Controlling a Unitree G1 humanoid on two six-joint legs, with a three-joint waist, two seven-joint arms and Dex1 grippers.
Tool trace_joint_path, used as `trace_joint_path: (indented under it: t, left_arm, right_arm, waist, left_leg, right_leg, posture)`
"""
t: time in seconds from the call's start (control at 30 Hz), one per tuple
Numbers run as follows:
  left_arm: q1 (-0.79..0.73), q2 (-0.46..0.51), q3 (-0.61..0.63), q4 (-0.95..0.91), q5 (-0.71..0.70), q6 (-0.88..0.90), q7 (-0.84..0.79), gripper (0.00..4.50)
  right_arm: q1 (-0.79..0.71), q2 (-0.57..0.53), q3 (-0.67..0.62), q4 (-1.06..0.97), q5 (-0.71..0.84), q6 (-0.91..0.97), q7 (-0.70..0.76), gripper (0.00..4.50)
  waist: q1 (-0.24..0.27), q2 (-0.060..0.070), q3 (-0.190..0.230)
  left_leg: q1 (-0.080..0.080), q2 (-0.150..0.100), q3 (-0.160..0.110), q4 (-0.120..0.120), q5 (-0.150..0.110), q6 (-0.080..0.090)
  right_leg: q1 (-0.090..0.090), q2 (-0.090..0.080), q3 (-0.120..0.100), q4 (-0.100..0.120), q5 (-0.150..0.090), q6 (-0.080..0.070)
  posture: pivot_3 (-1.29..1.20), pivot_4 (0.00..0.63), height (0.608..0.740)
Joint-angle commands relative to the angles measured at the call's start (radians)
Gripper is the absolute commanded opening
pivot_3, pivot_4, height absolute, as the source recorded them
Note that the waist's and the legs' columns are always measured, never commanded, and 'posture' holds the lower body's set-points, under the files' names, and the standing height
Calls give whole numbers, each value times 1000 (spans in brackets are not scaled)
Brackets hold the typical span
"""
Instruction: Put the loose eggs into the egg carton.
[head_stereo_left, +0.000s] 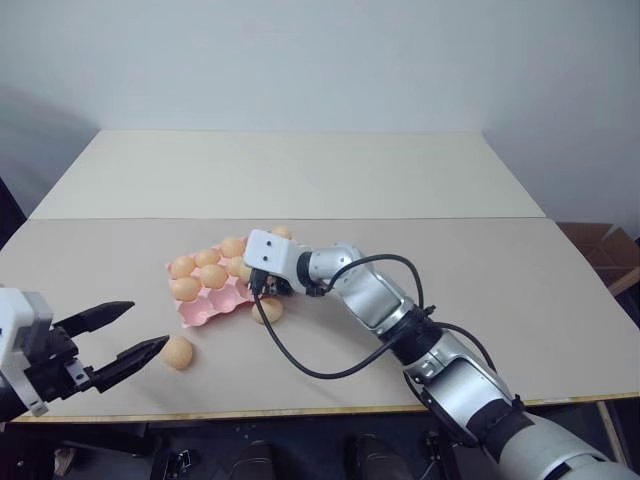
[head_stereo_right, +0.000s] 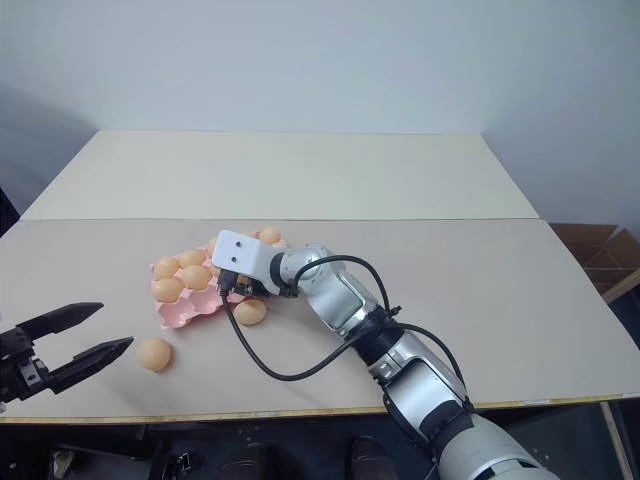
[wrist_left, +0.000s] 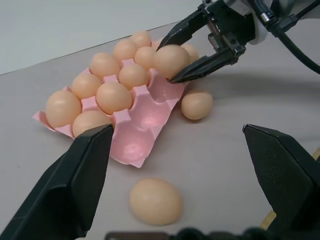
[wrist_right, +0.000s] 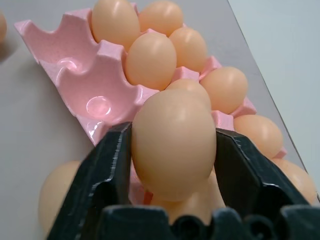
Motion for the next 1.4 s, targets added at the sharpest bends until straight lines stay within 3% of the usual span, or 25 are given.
trace_joint_path:
  t: [0.03,0.07,0.1,0.27,0.37,0.6,0.9,1.17,1.23,1.4]
  left_arm:
    - [0,0,16,-18,-12,-15,3,4500]
    - [-7,4,8,-17,-13,-15,5,4500]
    - [-16,8,-1,-14,-14,-14,6,4500]
    - [-63,29,-43,4,-11,-12,3,4500]
    - [-111,52,-89,30,-4,-17,-14,4500]
    - [-253,94,-229,100,28,-40,-48,4500]
    - [-240,159,-181,191,70,-53,-133,4500]
    - [-190,148,-144,173,72,-48,-146,4500]
    - [-201,150,-153,172,69,-47,-139,4500]
    - [-187,143,-142,149,66,-41,-136,4500]
  right_arm:
    - [-20,16,-30,-40,4,-24,-4,4037]
    - [-20,14,-40,-52,8,-21,-2,4408]
    - [-18,11,-56,-69,16,-16,-1,4487]
    - [8,-32,-144,-193,69,34,17,4487]
    - [46,-101,-270,-333,189,106,78,4487]
    - [216,-390,-480,-527,423,123,283,4487]
    - [493,-708,-671,-612,635,87,527,4487]
    - [564,-738,-682,-671,672,90,467,4487]
    - [561,-738,-674,-670,675,85,460,4487]
    - [562,-741,-665,-667,689,74,455,4487]
  waist:
    - [0,0,0]
    - [0,0,0]
    - [1,0,0]
    - [3,0,0]
    - [8,0,0]
    - [17,0,0]
    - [5,0,0]
    - [8,0,0]
    - [9,0,0]
    - [15,0,0]
  left_leg:
    - [0,0,0,0,0,0]
    - [0,0,0,0,0,0]
    - [0,0,0,0,0,0]
    - [0,0,0,0,0,0]
    - [0,0,0,0,0,0]
    - [0,-2,0,0,0,0]
    - [1,-1,0,-2,0,0]
    - [2,-2,1,-2,0,0]
    - [2,-2,1,-2,-4,-7]
    - [1,-2,1,-2,0,0]
  right_leg:
    - [0,0,0,0,0,0]
    - [0,0,0,0,0,0]
    - [0,0,0,0,0,0]
    - [0,0,0,0,0,0]
    - [1,0,0,-1,0,1]
    - [2,-2,0,-3,2,5]
    - [1,0,1,-3,2,5]
    - [1,-2,1,-2,-1,1]
    - [1,-2,1,-3,-1,1]
    - [1,-2,1,-4,-1,1]
  posture:
    - [0,150,740]
    - [0,150,740]
    - [0,150,740]
    - [0,150,740]
    - [0,150,740]
    - [0,150,740]
    - [0,150,740]
    - [0,150,740]
    - [0,150,740]
    - [0,150,740]
